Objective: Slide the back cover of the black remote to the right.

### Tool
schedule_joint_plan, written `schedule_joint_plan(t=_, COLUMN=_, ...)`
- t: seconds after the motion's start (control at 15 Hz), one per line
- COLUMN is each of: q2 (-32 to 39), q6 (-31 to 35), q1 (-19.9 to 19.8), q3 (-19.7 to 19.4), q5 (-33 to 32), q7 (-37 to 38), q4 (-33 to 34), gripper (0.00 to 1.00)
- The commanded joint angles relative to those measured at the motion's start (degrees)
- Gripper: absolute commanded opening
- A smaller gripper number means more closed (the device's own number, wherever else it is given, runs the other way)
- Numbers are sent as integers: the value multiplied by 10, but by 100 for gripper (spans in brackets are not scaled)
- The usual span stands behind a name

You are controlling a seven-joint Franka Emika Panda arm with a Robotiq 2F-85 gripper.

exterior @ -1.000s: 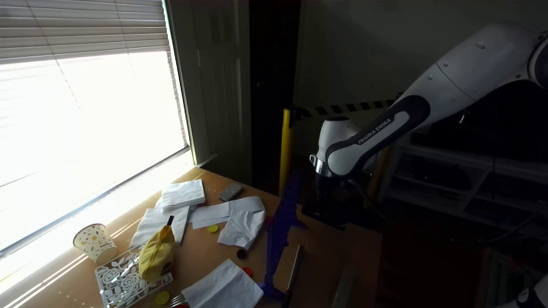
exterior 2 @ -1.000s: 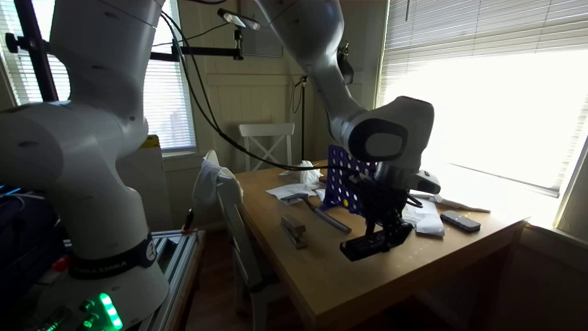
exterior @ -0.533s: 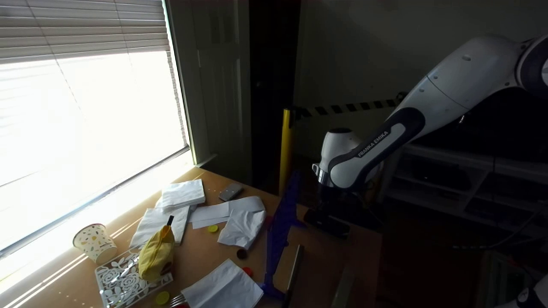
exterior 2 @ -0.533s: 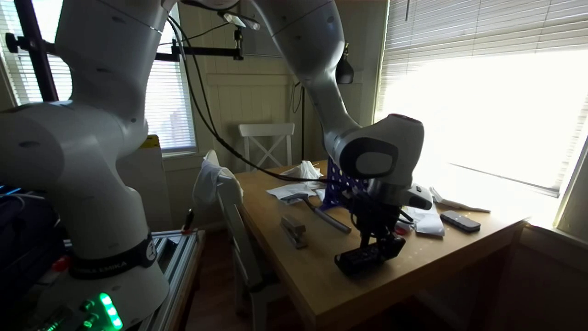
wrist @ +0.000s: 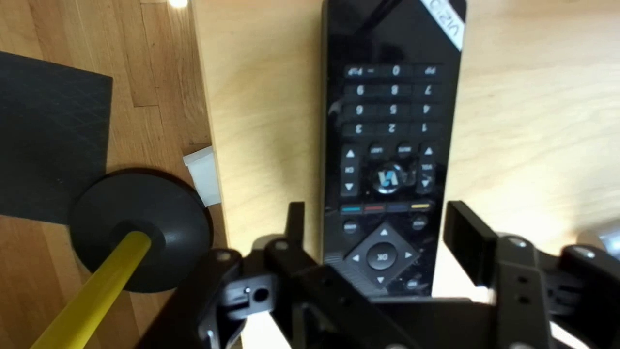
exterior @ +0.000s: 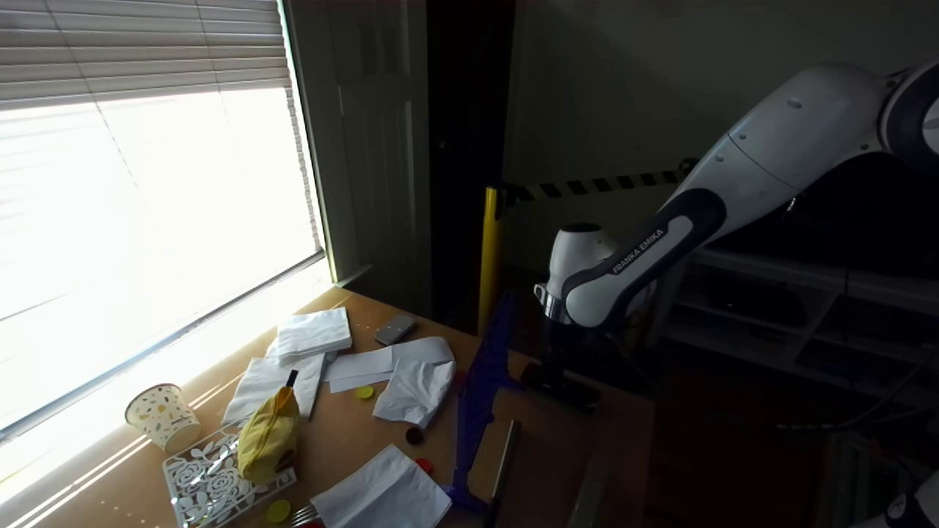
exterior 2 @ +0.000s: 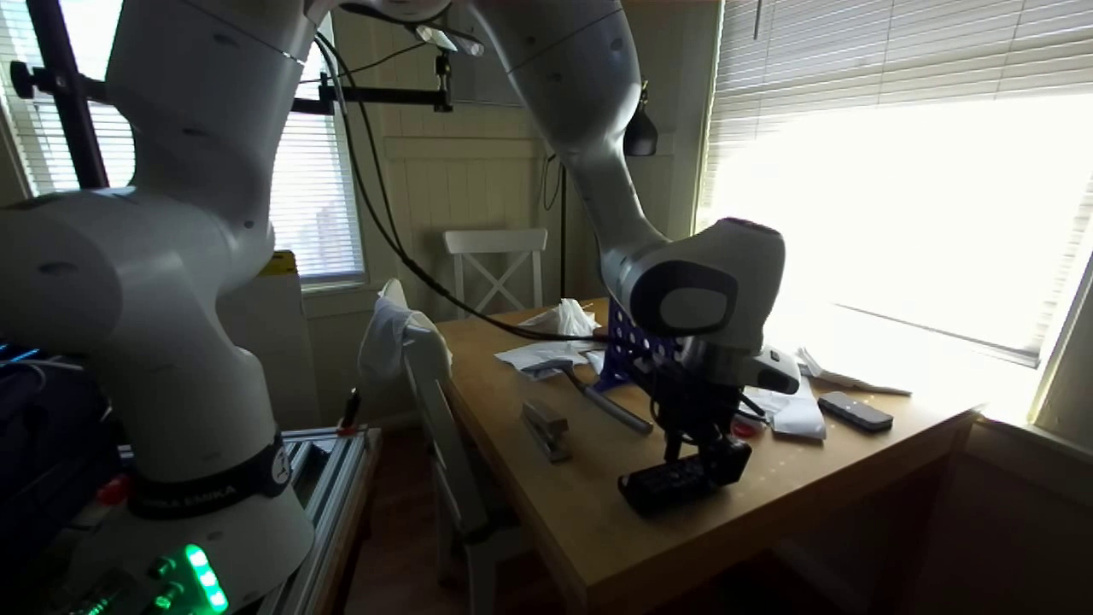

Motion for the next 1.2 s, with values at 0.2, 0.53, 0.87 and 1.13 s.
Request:
schedule_joint_plan(t=0.2, q2=-60, q6=-34, q1=7, q3=-6, q5=-11, q7=4, q4=-21, gripper=100)
schedule_joint_plan(t=0.53, q2=-171, q6=-211, q1=2, q3=-5, q5=4, q7=-14, q4=-40, gripper=100)
schedule_joint_plan(t=0.87, q2=-289, q6=-272, q1=18, q3=-32, q5=-47, q7=39, q4=-61, gripper=100)
schedule_joint_plan(t=1.13, q2=-294, q6=-291, q1=20, q3=-40, q5=-56, q7=44, q4=-37, gripper=100)
